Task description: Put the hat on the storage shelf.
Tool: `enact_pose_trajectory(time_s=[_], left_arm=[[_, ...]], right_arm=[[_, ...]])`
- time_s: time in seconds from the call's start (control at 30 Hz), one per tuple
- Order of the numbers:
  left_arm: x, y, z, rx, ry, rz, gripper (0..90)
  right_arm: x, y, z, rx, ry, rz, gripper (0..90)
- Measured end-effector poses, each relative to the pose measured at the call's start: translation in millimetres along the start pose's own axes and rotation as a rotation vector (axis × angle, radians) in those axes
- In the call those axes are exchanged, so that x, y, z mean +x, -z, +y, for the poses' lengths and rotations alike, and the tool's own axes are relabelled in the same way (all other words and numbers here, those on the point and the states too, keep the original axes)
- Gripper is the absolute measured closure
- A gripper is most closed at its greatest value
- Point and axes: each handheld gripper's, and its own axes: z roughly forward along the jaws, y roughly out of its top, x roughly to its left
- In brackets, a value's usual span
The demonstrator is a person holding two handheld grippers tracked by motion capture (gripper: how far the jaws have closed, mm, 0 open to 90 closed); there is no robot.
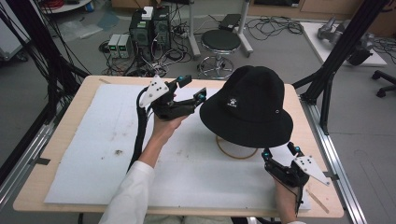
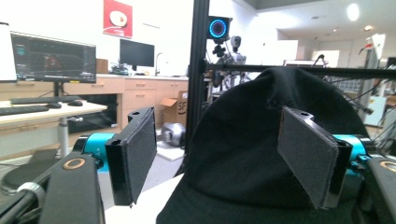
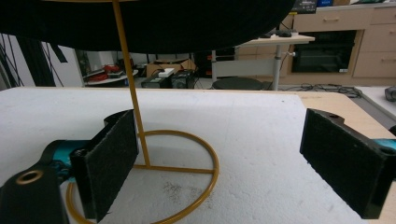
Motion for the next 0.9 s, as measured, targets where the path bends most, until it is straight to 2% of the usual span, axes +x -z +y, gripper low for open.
enact_pose_trajectory(time_s=[0.1, 0.27, 0.53, 0.7, 0.9], left_arm=[[2.3, 11.1, -4.1, 0.001, -0.005, 0.014, 27.5], [10.0, 28.1, -12.9, -0.004, 0.018, 0.055, 24.7], [16.3, 49.5, -21.2, 0.000, 0.021, 0.098, 21.5], [15.8, 62.5, -25.1, 0.004, 0.030, 0.105, 19.5], [13.5, 76.7, -36.6, 0.028, 0.009, 0.130, 18.1]], right_arm=[[-0.6, -0.5, -0.3, 0.003, -0.017, -0.003, 10.7], [-0.6, -0.4, -0.2, 0.003, -0.015, -0.003, 10.7], [-0.2, -0.9, -0.2, 0.006, -0.012, 0.001, 10.7], [-0.3, -0.6, -0.2, 0.005, -0.011, 0.000, 10.7], [0.4, -1.0, -0.3, 0.007, -0.010, 0.001, 10.7]])
